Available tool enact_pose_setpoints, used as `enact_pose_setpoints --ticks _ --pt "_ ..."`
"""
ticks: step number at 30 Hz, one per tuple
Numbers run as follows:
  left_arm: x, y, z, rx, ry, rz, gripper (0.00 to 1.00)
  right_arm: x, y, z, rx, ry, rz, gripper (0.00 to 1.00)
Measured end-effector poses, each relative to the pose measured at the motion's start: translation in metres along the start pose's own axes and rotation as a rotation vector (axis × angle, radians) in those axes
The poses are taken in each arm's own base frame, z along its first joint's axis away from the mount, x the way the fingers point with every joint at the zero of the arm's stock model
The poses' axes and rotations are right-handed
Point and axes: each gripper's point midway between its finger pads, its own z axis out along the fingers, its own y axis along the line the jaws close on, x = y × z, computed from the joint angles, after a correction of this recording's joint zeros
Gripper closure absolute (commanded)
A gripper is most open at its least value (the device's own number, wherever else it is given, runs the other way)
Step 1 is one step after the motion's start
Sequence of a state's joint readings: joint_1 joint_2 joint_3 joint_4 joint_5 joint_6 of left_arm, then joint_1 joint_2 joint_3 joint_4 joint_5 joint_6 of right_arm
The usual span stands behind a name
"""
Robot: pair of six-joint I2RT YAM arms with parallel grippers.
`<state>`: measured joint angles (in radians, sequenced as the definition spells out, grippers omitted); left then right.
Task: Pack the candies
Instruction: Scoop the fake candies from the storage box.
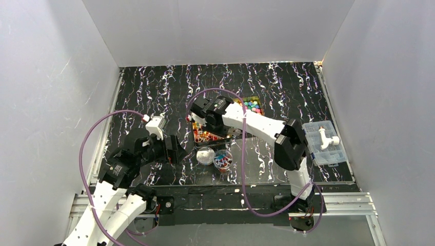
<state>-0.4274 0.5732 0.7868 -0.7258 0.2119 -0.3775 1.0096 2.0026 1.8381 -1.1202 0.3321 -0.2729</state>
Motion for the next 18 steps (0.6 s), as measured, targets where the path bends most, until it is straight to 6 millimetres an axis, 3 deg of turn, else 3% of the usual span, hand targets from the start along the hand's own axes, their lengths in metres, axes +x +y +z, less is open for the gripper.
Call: enact_pose_setpoints --ticks 18 --pt "-0.002 -0.001 0.002 0.010 -0.010 0.003 0.01 -0.040 0.002 0.043 -0.030 0.003 0.029 0.99"
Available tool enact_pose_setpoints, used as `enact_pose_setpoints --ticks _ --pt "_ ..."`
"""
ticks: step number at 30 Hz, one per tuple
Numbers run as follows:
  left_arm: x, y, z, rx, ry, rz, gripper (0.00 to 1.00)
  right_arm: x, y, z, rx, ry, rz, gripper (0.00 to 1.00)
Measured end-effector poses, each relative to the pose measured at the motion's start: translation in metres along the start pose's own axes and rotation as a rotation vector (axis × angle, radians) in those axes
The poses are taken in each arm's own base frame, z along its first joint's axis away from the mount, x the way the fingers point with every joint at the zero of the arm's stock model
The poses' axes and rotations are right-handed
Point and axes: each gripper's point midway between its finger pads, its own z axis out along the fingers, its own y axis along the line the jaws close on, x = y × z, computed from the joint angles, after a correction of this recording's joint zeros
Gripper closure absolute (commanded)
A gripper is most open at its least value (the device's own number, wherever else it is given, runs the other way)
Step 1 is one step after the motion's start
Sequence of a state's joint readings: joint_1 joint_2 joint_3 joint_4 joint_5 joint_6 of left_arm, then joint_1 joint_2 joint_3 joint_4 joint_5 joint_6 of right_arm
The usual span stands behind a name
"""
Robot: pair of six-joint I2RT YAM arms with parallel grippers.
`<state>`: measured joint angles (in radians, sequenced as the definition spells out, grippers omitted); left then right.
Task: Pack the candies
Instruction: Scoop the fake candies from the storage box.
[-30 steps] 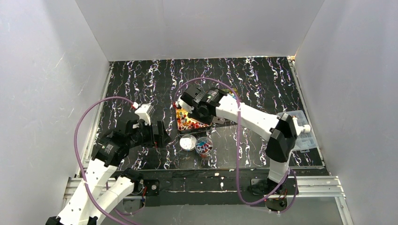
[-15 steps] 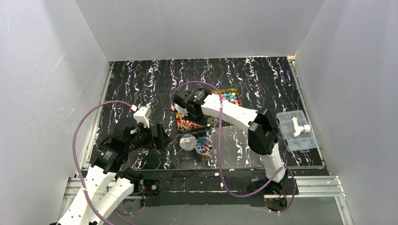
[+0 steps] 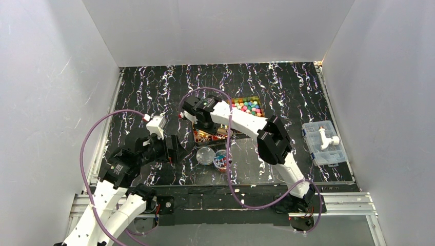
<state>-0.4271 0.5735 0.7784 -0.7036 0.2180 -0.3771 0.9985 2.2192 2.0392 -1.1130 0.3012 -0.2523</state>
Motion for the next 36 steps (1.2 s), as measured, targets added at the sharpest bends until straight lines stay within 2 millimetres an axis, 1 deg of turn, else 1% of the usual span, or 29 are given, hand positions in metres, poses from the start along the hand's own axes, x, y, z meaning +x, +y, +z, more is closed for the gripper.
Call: enact_pose_setpoints --ticks 4,8,10,12,15,18,21,30,36 --pt "0.001 0.000 0.001 -0.002 0.006 -0.001 0.01 -0.010 -0.003 0.008 -0.009 -0.032 0.038 0.99" --pt "0.001 0.001 0.001 -0.003 0.008 -0.002 0.01 -0.019 -0.009 0.011 -0.012 -0.077 0.072 0.99" --pt "0.001 0.001 0.002 -0.004 0.010 -0.003 0.01 -0.024 -0.012 0.016 -0.008 -0.102 0.090 0.99" --pt "0.001 0.001 0.002 -0.005 0.012 -0.003 0.01 -0.024 -0.012 0.024 -0.009 -0.119 0.104 0.99" --pt "0.001 0.001 0.003 -0.006 0.016 -0.004 0.01 -0.017 -0.009 0.036 -0.023 -0.125 0.118 0.99" --pt "0.002 0.002 0.004 -0.008 0.020 -0.005 0.01 -0.012 -0.008 0.041 -0.028 -0.138 0.126 0.99" --pt "0.002 0.002 0.004 -0.009 0.024 -0.006 0.01 -0.012 -0.009 0.036 -0.026 -0.174 0.134 0.99" --pt "0.002 0.002 0.005 -0.010 0.026 -0.007 0.01 -0.008 -0.013 0.012 -0.008 -0.271 0.153 0.99" --pt "0.003 0.002 0.006 -0.013 0.031 -0.008 0.01 -0.003 -0.015 0.003 0.002 -0.303 0.161 0.99"
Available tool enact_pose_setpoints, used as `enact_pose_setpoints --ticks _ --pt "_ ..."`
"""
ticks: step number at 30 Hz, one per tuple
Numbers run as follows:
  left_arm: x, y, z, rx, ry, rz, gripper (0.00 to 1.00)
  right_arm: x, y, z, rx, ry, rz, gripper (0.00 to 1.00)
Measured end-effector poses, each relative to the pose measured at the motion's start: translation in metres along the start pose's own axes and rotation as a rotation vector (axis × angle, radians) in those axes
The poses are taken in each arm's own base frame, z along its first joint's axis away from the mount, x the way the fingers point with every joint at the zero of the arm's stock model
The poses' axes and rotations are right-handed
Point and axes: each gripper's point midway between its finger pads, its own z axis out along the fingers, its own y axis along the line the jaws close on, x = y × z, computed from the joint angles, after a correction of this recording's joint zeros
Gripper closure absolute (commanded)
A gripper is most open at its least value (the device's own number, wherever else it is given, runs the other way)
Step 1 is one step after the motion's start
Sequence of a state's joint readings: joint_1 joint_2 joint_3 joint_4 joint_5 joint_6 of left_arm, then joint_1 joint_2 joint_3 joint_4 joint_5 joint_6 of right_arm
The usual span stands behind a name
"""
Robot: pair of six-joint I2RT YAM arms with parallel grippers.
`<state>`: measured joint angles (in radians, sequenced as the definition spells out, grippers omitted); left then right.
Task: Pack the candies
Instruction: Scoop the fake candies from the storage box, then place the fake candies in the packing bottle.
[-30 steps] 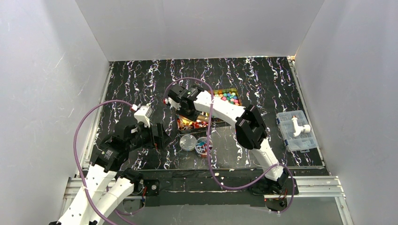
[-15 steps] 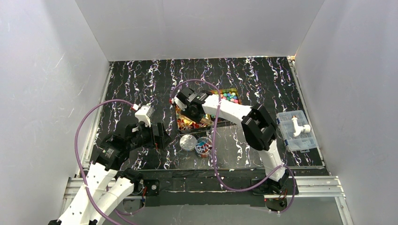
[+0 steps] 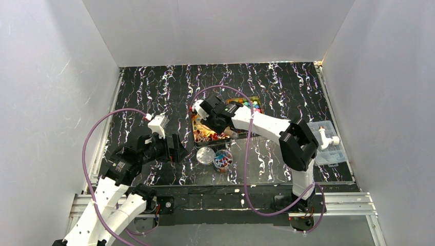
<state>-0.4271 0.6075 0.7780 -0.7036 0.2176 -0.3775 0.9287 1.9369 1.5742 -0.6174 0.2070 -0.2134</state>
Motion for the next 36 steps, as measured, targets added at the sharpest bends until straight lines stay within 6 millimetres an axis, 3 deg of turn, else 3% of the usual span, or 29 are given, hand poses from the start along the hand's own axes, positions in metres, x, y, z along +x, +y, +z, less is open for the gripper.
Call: enact_pose_setpoints --ticks 13,27,36 --pt "0.001 0.001 0.002 -0.004 0.011 -0.003 0.01 0.022 -0.001 -0.017 0.010 0.000 0.005 0.99" --pt "0.001 0.001 0.003 -0.006 0.015 -0.004 0.01 0.042 -0.001 -0.068 0.013 -0.069 0.046 0.99" --pt "0.002 0.001 0.003 -0.007 0.018 -0.004 0.01 0.071 0.006 -0.107 0.002 -0.061 0.089 0.99"
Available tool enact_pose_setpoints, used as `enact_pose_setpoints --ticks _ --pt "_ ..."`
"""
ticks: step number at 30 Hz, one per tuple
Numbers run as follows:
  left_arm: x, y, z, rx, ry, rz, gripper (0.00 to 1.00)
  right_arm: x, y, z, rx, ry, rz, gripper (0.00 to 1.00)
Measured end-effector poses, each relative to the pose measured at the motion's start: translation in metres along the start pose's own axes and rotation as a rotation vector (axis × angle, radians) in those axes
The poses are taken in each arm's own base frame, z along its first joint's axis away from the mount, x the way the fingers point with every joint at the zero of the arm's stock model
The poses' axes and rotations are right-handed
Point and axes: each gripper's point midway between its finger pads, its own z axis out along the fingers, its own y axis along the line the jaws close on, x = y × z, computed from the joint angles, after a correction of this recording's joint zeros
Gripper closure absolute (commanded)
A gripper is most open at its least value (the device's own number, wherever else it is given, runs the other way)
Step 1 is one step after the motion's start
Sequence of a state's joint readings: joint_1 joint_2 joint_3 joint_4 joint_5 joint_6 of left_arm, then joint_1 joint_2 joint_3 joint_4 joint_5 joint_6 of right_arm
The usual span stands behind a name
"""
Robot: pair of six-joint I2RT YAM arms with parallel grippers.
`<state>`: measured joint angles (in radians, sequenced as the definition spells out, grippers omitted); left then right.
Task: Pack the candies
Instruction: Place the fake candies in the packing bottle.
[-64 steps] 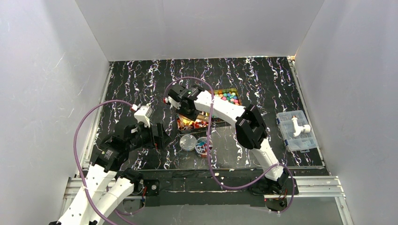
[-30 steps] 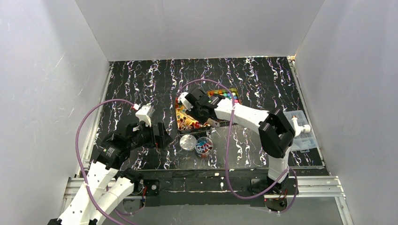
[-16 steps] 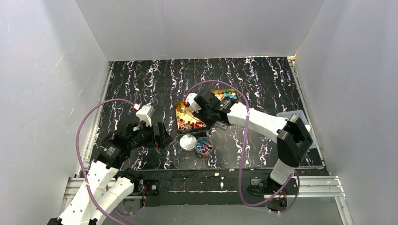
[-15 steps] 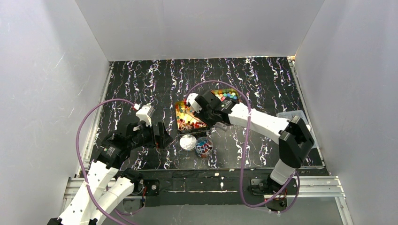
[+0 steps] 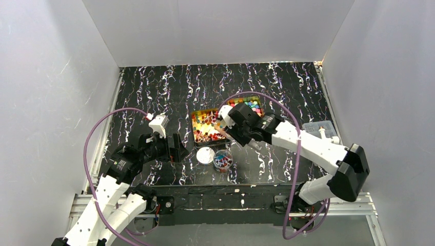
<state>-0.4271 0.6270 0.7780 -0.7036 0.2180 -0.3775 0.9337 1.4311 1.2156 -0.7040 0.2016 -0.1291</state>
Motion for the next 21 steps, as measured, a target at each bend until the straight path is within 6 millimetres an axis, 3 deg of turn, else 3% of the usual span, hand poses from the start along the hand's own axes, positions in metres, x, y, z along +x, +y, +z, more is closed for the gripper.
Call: enact_pose_setpoints --ticks 10,21 --pt "0.000 0.000 0.000 0.001 0.002 0.000 0.01 0.027 0.023 -0.038 -0.065 0.031 0.060 0.99" --pt "0.000 -0.001 -0.001 0.005 -0.002 0.001 0.01 0.063 0.066 -0.064 -0.151 0.163 0.092 0.99"
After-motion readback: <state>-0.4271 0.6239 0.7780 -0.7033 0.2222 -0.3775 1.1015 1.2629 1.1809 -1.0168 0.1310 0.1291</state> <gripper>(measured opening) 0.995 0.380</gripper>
